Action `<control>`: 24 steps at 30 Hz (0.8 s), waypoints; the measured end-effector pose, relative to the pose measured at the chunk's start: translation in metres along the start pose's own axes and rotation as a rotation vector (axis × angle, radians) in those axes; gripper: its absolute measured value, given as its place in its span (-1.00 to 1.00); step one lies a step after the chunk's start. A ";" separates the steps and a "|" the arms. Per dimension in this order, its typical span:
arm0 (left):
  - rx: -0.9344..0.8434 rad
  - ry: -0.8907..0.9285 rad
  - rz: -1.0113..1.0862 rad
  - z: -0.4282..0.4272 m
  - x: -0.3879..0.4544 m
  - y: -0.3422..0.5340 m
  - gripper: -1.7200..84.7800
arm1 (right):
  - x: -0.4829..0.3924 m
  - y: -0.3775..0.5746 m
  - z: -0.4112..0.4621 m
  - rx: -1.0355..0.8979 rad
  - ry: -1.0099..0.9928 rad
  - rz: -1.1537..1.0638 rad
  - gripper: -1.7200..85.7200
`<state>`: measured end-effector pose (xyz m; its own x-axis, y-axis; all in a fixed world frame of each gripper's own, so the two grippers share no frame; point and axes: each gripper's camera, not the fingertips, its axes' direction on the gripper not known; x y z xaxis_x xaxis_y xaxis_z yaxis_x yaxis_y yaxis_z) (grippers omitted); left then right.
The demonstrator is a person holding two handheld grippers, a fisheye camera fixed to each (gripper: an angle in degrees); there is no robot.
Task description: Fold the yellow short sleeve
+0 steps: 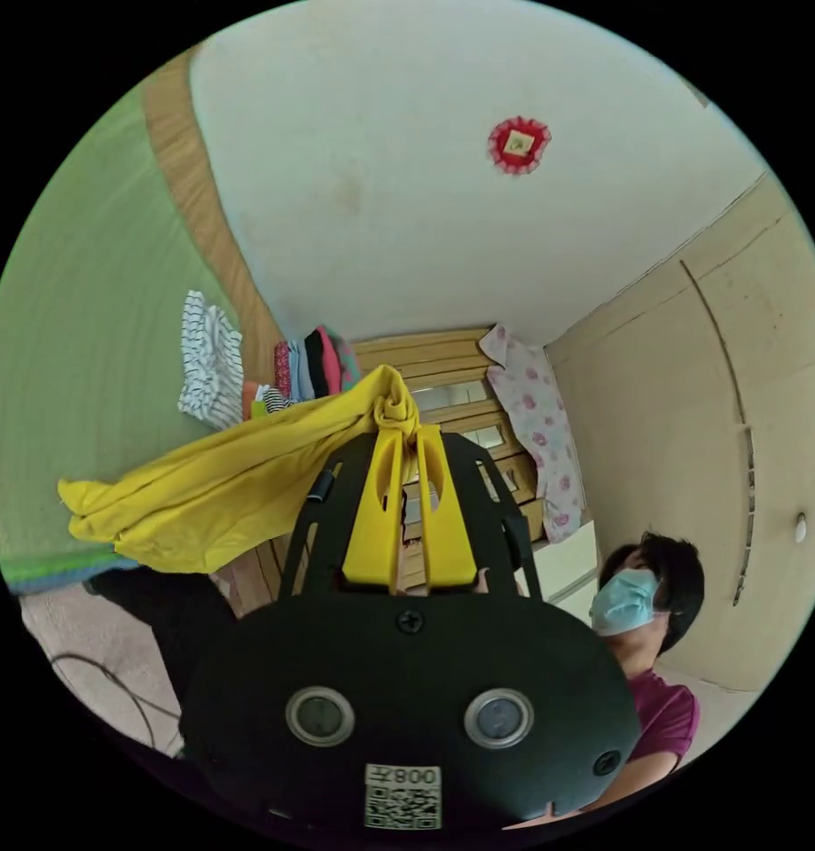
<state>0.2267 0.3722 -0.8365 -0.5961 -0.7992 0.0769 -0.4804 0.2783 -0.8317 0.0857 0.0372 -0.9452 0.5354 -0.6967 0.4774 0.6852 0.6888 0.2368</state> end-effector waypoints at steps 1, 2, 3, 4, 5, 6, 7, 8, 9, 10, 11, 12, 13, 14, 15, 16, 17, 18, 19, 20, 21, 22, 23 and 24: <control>-0.025 0.005 0.033 0.040 0.011 -0.032 -0.89 | 0.000 -0.018 -0.012 0.007 0.003 -0.017 -0.93; -0.052 0.017 0.069 0.082 0.023 -0.064 -0.89 | -0.003 -0.055 -0.039 0.036 0.015 -0.050 -0.92; -0.063 0.025 0.088 0.103 0.030 -0.079 -0.89 | -0.008 -0.089 -0.065 0.063 0.030 -0.083 -0.92; -0.088 0.036 0.132 0.146 0.044 -0.107 -0.89 | -0.011 -0.107 -0.079 0.071 0.037 -0.103 -0.92; -0.120 0.043 0.177 0.188 0.058 -0.131 -0.89 | -0.018 -0.138 -0.108 0.105 0.067 -0.130 -0.92; -0.135 0.045 0.195 0.209 0.064 -0.142 -0.89 | -0.024 -0.165 -0.138 0.133 0.101 -0.158 -0.92; -0.160 0.053 0.220 0.250 0.073 -0.161 -0.89 | -0.027 -0.176 -0.152 0.140 0.120 -0.174 -0.92; -0.194 0.063 0.240 0.289 0.079 -0.175 -0.89 | -0.032 -0.195 -0.182 0.158 0.158 -0.197 -0.92; -0.211 0.067 0.245 0.307 0.079 -0.180 -0.89 | -0.032 -0.209 -0.213 0.175 0.202 -0.210 -0.92; -0.241 0.073 0.242 0.343 0.077 -0.188 -0.89 | -0.031 -0.214 -0.228 0.183 0.226 -0.213 -0.92; -0.278 0.080 0.225 0.378 0.069 -0.192 -0.89 | -0.025 -0.221 -0.259 0.198 0.270 -0.211 -0.92; -0.296 0.081 0.210 0.394 0.062 -0.193 -0.89 | -0.014 -0.223 -0.289 0.213 0.316 -0.197 -0.92; -0.328 0.076 0.167 0.425 0.045 -0.192 -0.89 | -0.006 -0.222 -0.305 0.220 0.342 -0.185 -0.92; -0.357 0.062 0.110 0.454 0.024 -0.187 -0.89 | 0.014 -0.218 -0.334 0.232 0.396 -0.143 -0.92; -0.374 0.049 0.077 0.468 0.010 -0.183 -0.89 | 0.041 -0.211 -0.361 0.243 0.438 -0.078 -0.92; -0.411 0.004 0.026 0.493 -0.015 -0.175 -0.89 | 0.056 -0.206 -0.374 0.241 0.456 -0.043 -0.92; -0.451 -0.053 -0.049 0.514 -0.042 -0.166 -0.89 | 0.087 -0.196 -0.398 0.233 0.502 0.039 -0.92; -0.471 -0.071 -0.093 0.524 -0.056 -0.160 -0.89 | 0.118 -0.183 -0.422 0.240 0.545 0.122 -0.92; -0.510 -0.098 -0.162 0.540 -0.078 -0.151 -0.89 | 0.133 -0.176 -0.433 0.244 0.556 0.159 -0.92; -0.531 -0.125 -0.202 0.551 -0.090 -0.144 -0.89 | 0.158 -0.162 -0.453 0.256 0.558 0.232 -0.92; -0.536 -0.124 -0.208 0.556 -0.093 -0.142 -0.89 | 0.177 -0.149 -0.470 0.262 0.540 0.266 -0.92; -0.549 -0.108 -0.212 0.566 -0.092 -0.140 -0.89 | 0.184 -0.144 -0.477 0.269 0.522 0.270 -0.92; -0.555 -0.107 -0.204 0.576 -0.087 -0.143 -0.89 | 0.192 -0.136 -0.491 0.286 0.498 0.269 -0.92; -0.556 -0.110 -0.191 0.580 -0.083 -0.146 -0.89 | 0.195 -0.132 -0.504 0.292 0.496 0.262 -0.92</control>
<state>0.7196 0.0890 -1.0408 -0.4099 -0.9049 0.1144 -0.8549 0.3374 -0.3941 0.3485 -0.2905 -1.3097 0.8805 -0.4590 0.1181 0.3746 0.8267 0.4199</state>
